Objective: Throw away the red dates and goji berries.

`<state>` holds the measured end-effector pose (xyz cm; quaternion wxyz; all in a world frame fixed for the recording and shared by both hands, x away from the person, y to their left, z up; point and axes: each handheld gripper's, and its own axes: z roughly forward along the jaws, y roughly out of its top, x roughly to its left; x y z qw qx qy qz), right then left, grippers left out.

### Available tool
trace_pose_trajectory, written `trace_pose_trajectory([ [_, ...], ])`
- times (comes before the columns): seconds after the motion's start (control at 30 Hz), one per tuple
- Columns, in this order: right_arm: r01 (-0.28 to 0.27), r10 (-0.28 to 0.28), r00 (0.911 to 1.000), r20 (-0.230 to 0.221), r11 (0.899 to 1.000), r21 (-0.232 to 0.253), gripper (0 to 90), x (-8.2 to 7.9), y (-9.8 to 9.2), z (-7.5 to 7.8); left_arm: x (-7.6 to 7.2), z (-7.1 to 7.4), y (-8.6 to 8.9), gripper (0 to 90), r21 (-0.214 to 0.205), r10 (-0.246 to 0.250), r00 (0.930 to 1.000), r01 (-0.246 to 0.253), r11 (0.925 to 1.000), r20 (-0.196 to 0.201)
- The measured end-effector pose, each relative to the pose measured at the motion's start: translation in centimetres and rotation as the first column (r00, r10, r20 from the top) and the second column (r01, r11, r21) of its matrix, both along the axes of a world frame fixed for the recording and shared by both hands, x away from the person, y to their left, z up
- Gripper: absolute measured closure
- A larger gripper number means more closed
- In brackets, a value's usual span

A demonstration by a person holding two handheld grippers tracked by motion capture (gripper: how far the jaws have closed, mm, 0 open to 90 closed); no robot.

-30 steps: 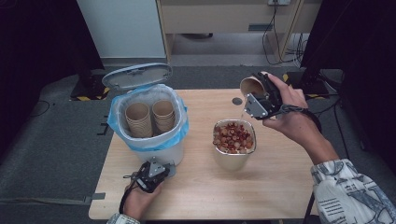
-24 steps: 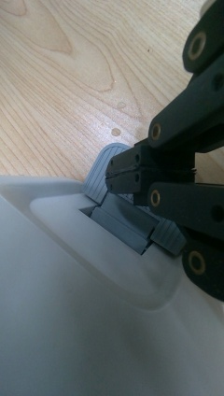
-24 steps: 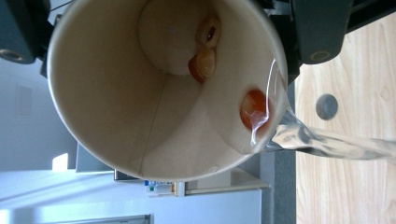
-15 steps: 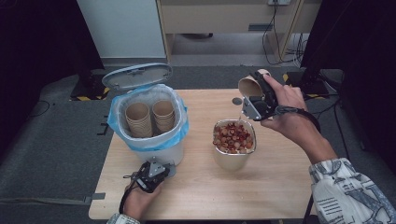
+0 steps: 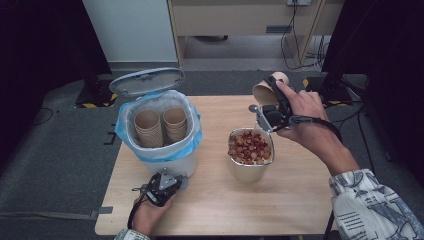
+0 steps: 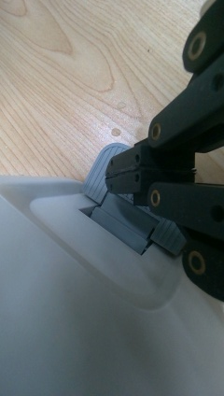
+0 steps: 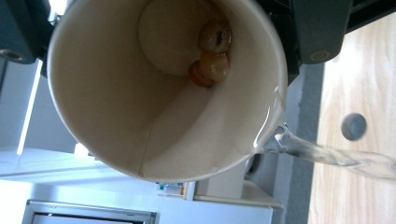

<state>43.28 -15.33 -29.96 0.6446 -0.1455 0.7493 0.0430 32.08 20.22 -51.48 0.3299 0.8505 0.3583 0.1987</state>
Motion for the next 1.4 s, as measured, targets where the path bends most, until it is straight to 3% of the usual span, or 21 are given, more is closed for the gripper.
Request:
trace_pose_trajectory([
  [0.07,0.003,-0.002,0.9998,0.02,0.999,-0.037,27.6,-0.1,0.1,-0.2,0.0,0.0,0.0,89.9,0.0,0.0,1.0,0.0,1.0,0.0],
  [0.3,0.004,0.001,0.9982,0.06,0.996,-0.091,27.6,-0.2,0.5,-0.5,0.0,0.0,0.0,89.9,-0.001,0.001,1.0,-0.001,1.0,0.0],
  [0.83,0.002,0.005,0.9975,0.071,0.995,-0.099,27.6,-0.3,0.5,-0.5,0.0,0.0,0.0,90.0,0.0,0.001,1.0,-0.001,1.0,0.0],
  [1.0,-0.004,0.014,0.9954,0.094,0.994,-0.111,27.6,-0.5,0.9,-0.2,0.0,0.0,0.0,90.0,-0.001,0.001,1.0,-0.001,1.0,-0.001],
  [1.03,-0.008,0.021,0.9949,0.099,0.991,-0.131,27.6,-0.5,1.1,-0.5,0.0,0.0,0.0,89.9,-0.001,0.001,1.0,-0.001,1.0,-0.001],
  [1.07,-0.009,0.029,0.9941,0.105,0.982,-0.189,27.6,-0.6,1.3,-1.1,0.0,0.0,0.0,89.9,-0.002,0.001,1.0,-0.001,1.0,-0.001],
  [1.13,-0.013,0.04,0.9937,0.105,0.97,-0.244,27.7,-0.7,1.6,-1.9,0.0,0.0,0.0,89.9,-0.001,0.0,1.0,0.0,1.0,-0.001],
  [1.2,-0.011,0.041,0.9929,0.112,0.966,-0.257,27.7,-0.7,1.6,-2.0,0.0,0.0,0.0,89.9,-0.001,0.0,1.0,0.0,1.0,0.0],
  [1.27,0.0,0.029,0.9915,0.127,0.975,-0.224,27.8,-0.6,1.2,-1.4,0.0,0.0,0.0,89.9,-0.001,0.001,1.0,-0.001,1.0,-0.001],
  [1.3,0.01,0.024,0.9892,0.144,0.973,-0.229,27.8,-0.6,1.1,-1.1,0.0,0.0,0.0,89.9,-0.002,0.001,1.0,-0.001,1.0,-0.001],
  [1.37,0.016,0.024,0.9884,0.15,0.967,-0.256,27.9,-0.5,1.1,-1.4,0.0,0.0,0.0,89.9,-0.003,0.001,1.0,-0.001,1.0,-0.002],
  [1.4,0.007,0.035,0.9897,0.139,0.956,-0.292,27.9,-0.6,1.3,-2.0,0.0,0.0,0.0,89.9,-0.001,0.001,1.0,-0.001,1.0,-0.001],
])
